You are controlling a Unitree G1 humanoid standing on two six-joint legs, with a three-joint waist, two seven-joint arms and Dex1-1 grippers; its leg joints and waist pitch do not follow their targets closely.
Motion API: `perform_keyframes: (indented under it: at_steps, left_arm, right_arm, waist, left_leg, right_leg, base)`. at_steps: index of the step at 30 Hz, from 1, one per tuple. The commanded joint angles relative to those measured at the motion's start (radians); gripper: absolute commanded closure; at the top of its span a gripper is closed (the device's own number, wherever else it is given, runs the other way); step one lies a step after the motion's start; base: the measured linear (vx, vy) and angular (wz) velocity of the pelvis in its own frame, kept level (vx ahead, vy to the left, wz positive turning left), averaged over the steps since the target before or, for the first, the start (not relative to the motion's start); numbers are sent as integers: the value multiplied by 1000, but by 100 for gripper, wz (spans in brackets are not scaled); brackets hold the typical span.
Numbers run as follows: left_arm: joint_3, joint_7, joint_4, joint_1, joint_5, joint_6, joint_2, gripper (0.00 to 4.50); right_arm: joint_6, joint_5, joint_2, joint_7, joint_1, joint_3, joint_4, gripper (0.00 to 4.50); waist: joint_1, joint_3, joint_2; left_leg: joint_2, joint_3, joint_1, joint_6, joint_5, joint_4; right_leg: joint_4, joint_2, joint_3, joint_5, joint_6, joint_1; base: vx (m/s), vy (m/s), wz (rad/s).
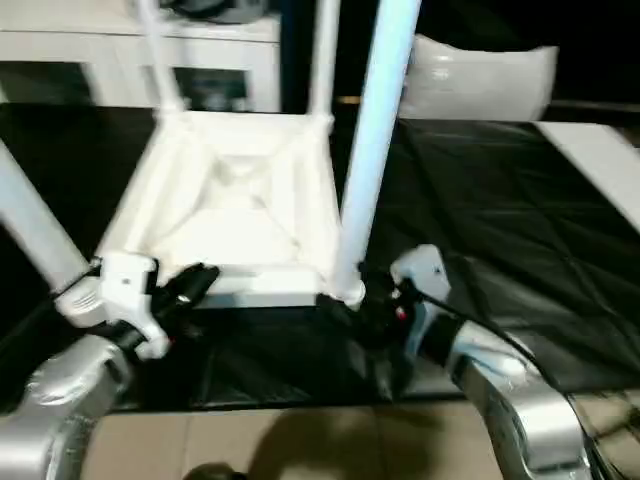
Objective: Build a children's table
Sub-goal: Rotate table base
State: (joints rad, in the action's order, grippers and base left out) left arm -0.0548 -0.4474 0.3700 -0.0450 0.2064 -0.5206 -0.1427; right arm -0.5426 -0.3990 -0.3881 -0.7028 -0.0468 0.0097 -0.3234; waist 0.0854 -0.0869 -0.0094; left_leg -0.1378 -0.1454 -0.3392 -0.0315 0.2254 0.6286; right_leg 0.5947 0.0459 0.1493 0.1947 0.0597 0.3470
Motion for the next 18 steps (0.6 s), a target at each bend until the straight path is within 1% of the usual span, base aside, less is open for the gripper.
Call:
perform_keyframes:
  at_steps: [1,2,3,4,5,6,7,8,9,10,11,12,13,14,15,16,17,18]
  left_arm:
    - [16,-52,19,-2,37,-19,-33,311]
    - [17,-58,19,-2,41,-20,-38,294]
    - [18,-71,19,-2,44,-19,-52,294]
    - [19,-90,20,-5,48,-19,-71,277]
    - [18,-121,25,-11,59,-23,-96,277]
    - [16,-143,29,-17,70,-26,-112,270]
    - [13,-170,40,-28,88,-33,-129,263]
    - [11,-183,47,-33,98,-38,-137,255]
    - [11,-216,60,-46,121,-51,-162,243]
    - [12,-242,68,-55,137,-62,-182,243]
    - [11,-258,66,-60,142,-59,-195,229]
    - [9,-269,56,-62,146,-51,-206,229]
    - [2,-286,33,-61,155,-44,-215,221]
    - [-6,-307,-5,-56,158,-27,-226,212]
    - [-15,-328,-50,-47,157,-4,-236,204]
    - [-32,-364,-138,-30,155,41,-256,196]
    - [-40,-382,-179,-24,154,63,-266,196]
    - [-48,-400,-218,-18,153,84,-277,196]
  right_arm:
    - [-4,-10,-8,-11,-27,10,26,0]
    - [-3,-10,-8,-12,-30,12,28,0]
    - [0,-11,-7,-20,-38,18,33,0]
    - [4,-12,-4,-29,-49,26,40,0]
    - [4,-17,3,-35,-64,31,49,0]
    - [5,-19,7,-39,-74,35,57,0]
    - [4,-22,11,-45,-83,41,62,0]
    - [3,-24,12,-49,-87,44,65,0]
    - [-4,-38,13,-70,-93,55,62,0]
    - [-4,-46,13,-87,-96,64,60,0]
    - [-1,-46,17,-89,-99,68,63,0]
    - [4,-42,22,-85,-105,68,73,0]
    - [12,-33,31,-73,-115,68,92,0]
    - [27,-16,41,-58,-128,69,116,0]
    - [44,3,51,-40,-143,69,142,0]
    - [69,35,74,8,-172,62,193,0]
    - [76,38,86,23,-184,55,212,0]
    - [79,34,95,31,-192,48,223,0]
  waist:
    - [-8,19,-1]
    - [-16,18,-1]
    - [-20,21,6]
    - [-32,27,8]
    - [-40,30,15]
    - [-43,26,14]
    - [-45,25,12]
    - [-47,23,9]
    - [-45,24,8]
    - [-37,27,11]
    - [-36,28,7]
    - [-35,30,11]
    - [-35,34,8]
    - [-33,41,10]
    - [-34,45,7]
    - [-33,50,7]
    - [-33,48,7]
    - [-30,49,8]
  left_leg:
    - [-82,53,21,-13,406,-78]
    - [-80,53,21,-4,364,-78]
    - [-89,59,13,-6,371,-91]
    - [-114,75,-7,-5,407,-115]
    - [-131,84,-4,-9,456,-127]
    - [-128,83,-4,-17,473,-129]
    - [-122,79,-2,-21,469,-126]
    - [-113,73,-3,-18,433,-118]
    - [-112,71,-4,-13,405,-115]
    - [-112,64,-1,1,353,-112]
    - [-117,64,-11,17,298,-116]
    - [-122,64,-15,29,269,-119]
    - [-124,63,-13,31,253,-118]
    - [-121,60,-16,43,196,-114]
    - [-118,58,-21,51,158,-111]
    - [-116,53,-22,66,98,-108]
    - [-112,50,-21,78,68,-108]
    - [-109,49,-22,83,58,-105]
  right_leg:
    - [-169,183,-92,770,-26,-7]
    - [-183,174,-67,807,-57,-14]
    - [-176,163,-55,758,-62,-26]
    - [-153,147,-48,619,-62,-43]
    - [-136,144,-56,512,-43,-40]
    - [-132,155,-66,493,-18,-35]
    - [-135,162,-70,509,-6,-31]
    - [-143,173,-75,549,9,-30]
    - [-144,175,-76,556,12,-30]
    - [-146,176,-83,535,22,-26]
    - [-132,169,-85,463,39,-31]
    - [-122,161,-84,406,48,-32]
    - [-117,161,-86,377,54,-31]
    - [-109,163,-87,312,73,-32]
    - [-104,163,-88,270,81,-34]
    - [-93,158,-88,194,95,-35]
    - [-91,154,-86,167,101,-32]
    - [-91,156,-86,158,104,-33]
  base:
    - [0,0,0]
    - [0,0,0]
    - [0,0,0]
    - [0,0,0]
    - [0,0,0]
    - [0,0,0]
    - [0,0,0]
    - [0,0,0]
    - [0,0,0]
    - [58,-5,4]
    - [58,-14,1]
    - [58,-14,1]
    - [0,0,0]
    - [0,0,0]
    - [0,0,0]
    - [0,0,0]
    - [0,0,0]
    - [0,0,0]
